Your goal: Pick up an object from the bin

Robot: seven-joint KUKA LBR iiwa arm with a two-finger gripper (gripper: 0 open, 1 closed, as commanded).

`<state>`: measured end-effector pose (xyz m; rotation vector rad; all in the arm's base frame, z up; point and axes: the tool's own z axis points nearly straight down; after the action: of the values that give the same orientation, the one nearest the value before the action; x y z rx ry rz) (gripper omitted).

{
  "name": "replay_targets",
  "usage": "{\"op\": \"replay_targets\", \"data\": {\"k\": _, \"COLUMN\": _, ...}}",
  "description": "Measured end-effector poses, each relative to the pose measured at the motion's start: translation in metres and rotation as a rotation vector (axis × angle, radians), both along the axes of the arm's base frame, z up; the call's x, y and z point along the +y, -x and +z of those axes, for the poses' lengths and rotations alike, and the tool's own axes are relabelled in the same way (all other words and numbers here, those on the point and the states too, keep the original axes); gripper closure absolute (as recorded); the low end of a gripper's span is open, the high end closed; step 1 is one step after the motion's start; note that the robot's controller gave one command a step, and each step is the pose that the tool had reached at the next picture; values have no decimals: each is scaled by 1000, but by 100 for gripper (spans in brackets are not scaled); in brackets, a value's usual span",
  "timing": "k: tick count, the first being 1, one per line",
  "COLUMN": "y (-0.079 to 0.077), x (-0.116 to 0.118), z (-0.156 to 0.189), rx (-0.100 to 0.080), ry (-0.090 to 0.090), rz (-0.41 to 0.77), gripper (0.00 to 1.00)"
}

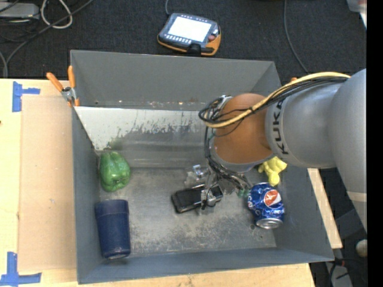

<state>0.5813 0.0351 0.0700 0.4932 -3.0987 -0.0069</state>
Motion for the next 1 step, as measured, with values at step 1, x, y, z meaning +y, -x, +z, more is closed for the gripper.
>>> {"op": "replay_targets", "data": {"k": 1, "y": 1, "x": 0, "z": 24, "rx": 4, "ry": 0, "rz": -1, "gripper": 100}}
